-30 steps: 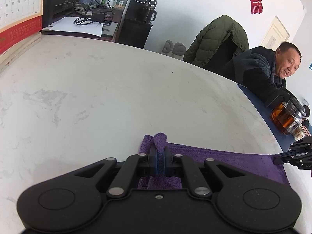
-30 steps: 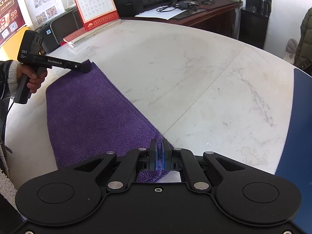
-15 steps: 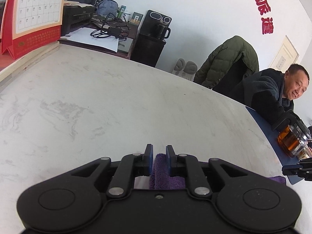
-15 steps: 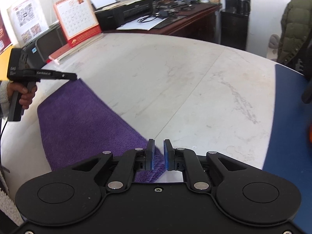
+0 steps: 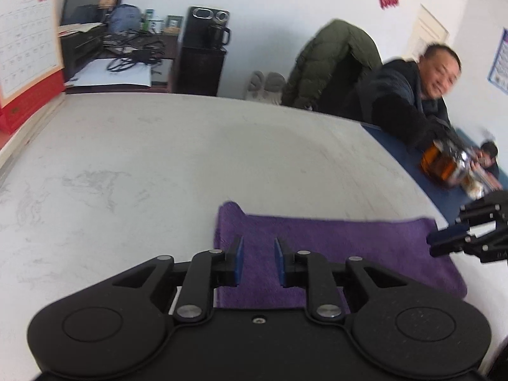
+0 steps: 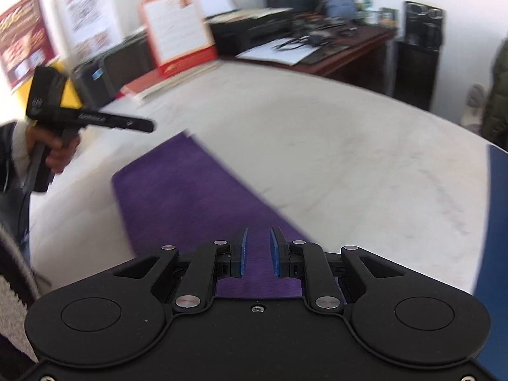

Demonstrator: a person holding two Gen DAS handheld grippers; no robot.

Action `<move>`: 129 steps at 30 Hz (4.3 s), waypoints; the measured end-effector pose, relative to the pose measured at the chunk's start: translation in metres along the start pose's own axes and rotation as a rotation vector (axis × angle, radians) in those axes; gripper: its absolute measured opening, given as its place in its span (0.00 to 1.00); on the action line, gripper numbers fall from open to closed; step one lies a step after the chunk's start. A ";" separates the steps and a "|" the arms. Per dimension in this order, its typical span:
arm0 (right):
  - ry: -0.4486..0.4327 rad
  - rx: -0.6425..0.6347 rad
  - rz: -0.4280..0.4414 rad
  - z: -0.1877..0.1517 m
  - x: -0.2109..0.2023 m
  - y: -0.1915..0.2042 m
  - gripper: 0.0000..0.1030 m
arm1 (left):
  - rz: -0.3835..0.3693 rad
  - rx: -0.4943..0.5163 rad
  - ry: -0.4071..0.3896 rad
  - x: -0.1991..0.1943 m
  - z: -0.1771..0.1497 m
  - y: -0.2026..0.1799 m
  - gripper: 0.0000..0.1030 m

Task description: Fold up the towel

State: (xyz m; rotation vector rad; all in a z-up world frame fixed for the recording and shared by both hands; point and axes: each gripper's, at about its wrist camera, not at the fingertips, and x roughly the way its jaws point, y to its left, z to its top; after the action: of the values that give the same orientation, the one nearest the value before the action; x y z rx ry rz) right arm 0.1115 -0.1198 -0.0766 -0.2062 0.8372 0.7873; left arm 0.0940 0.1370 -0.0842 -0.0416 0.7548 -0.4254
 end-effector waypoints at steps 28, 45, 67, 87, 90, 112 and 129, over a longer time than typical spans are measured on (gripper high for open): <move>0.156 -0.176 0.010 -0.002 0.038 0.035 0.15 | -0.031 -0.043 0.077 -0.035 -0.066 -0.026 0.18; 0.185 -0.254 0.026 -0.014 0.011 0.072 0.16 | 0.047 -0.079 0.034 -0.095 -0.090 -0.045 0.19; 0.238 -0.634 0.288 0.046 0.100 0.181 0.23 | 0.010 -0.163 0.047 -0.101 -0.127 -0.035 0.25; 0.135 -0.670 0.104 0.087 0.145 0.197 0.23 | -0.029 -0.152 0.028 -0.099 -0.128 -0.033 0.30; 0.124 -0.633 0.081 0.087 0.145 0.194 0.26 | -0.028 -0.144 0.032 -0.099 -0.127 -0.033 0.31; 0.009 -0.212 -0.038 0.068 0.050 0.121 0.34 | -0.068 -0.046 0.016 -0.120 -0.108 -0.045 0.31; 0.146 -0.130 -0.048 -0.028 0.017 0.132 0.34 | -0.078 -0.016 0.056 -0.093 -0.087 -0.049 0.31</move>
State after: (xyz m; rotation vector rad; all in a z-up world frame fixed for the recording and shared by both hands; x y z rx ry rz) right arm 0.0100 -0.0300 -0.0903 -0.4019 0.9154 0.7893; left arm -0.0425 0.1383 -0.0778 -0.0743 0.8139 -0.4963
